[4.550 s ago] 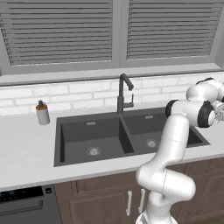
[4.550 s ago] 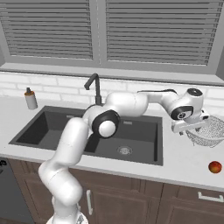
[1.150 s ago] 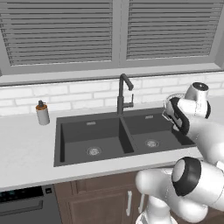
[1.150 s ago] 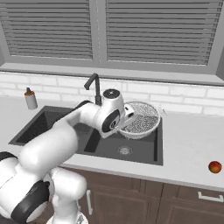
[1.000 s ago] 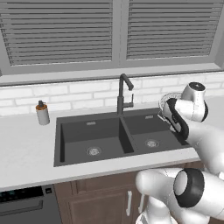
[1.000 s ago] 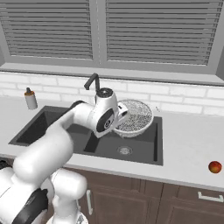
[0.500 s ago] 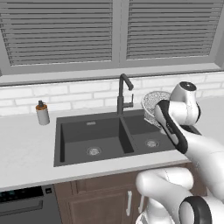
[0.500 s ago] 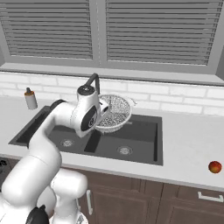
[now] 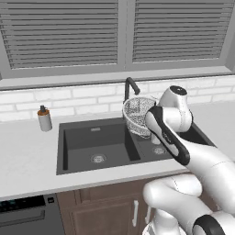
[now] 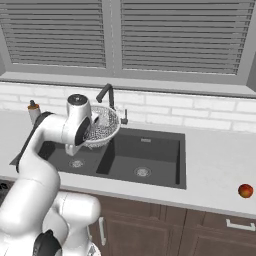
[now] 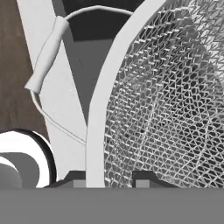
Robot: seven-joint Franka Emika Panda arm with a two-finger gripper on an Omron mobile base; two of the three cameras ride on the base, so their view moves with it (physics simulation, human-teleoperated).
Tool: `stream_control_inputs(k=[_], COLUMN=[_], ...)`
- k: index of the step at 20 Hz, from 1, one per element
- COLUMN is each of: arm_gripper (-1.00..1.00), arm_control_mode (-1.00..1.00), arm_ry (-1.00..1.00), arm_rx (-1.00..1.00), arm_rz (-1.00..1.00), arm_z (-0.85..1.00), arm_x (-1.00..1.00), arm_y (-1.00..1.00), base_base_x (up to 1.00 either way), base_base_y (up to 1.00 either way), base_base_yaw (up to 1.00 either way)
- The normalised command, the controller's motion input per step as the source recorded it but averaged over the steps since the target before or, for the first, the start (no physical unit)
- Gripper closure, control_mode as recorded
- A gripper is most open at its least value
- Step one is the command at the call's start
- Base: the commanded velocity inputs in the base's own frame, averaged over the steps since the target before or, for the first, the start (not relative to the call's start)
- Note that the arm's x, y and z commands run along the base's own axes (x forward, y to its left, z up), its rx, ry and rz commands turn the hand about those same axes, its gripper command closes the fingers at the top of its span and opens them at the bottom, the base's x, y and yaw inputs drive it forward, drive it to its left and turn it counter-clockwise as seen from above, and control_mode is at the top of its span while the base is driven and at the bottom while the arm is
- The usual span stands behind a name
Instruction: Put the colander in the sink, put the apple in the colander, and turn on the sink faucet and pour water over the colander.
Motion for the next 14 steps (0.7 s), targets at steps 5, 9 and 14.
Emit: stream_control_inputs(k=[5, 9, 14], arm_gripper=[1.00, 1.00, 1.00], arm_control_mode=[-1.00, -1.00, -1.00], arm_ry=[0.02, 0.06, 0.04], arm_rx=[0.00, 0.00, 0.00], arm_rz=[0.25, 0.20, 0.02], arm_z=[0.00, 0.00, -0.03], arm_x=[0.00, 0.00, 0.23], arm_y=[0.89, 0.78, 0.17], base_base_x=[0.00, 0.00, 0.00], base_base_y=[0.00, 0.00, 0.00], base_base_yaw=[0.00, 0.00, 0.00])
